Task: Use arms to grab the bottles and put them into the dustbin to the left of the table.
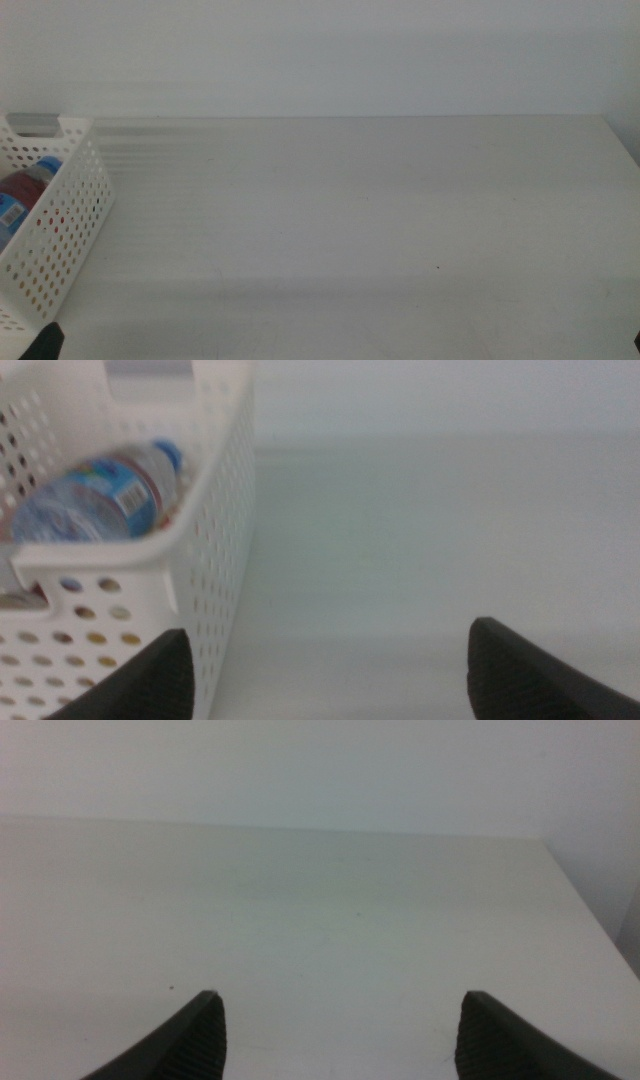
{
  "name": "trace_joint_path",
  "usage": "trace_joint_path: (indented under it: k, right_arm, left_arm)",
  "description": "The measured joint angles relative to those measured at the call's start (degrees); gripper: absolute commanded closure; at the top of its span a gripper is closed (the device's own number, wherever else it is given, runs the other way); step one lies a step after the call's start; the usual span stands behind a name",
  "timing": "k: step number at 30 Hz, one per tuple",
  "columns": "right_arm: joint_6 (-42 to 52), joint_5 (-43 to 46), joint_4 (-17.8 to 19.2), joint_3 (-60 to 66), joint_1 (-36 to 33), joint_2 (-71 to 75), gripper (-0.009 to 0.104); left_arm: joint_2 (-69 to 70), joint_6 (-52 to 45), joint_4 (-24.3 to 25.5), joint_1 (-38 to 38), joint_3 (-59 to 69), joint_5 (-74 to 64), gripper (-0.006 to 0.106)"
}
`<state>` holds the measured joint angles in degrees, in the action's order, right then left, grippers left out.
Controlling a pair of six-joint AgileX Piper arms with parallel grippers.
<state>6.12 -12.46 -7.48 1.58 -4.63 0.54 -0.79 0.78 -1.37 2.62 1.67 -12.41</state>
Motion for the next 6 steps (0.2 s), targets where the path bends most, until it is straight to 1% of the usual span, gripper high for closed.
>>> trace_joint_path:
  k: [6]
  right_arm:
    - [0.00, -0.37, 0.17, 0.04, 0.00, 0.04, 0.035]
  left_arm:
    - [1.53, 0.00, -0.29, -0.05, 0.04, -0.01, 0.010]
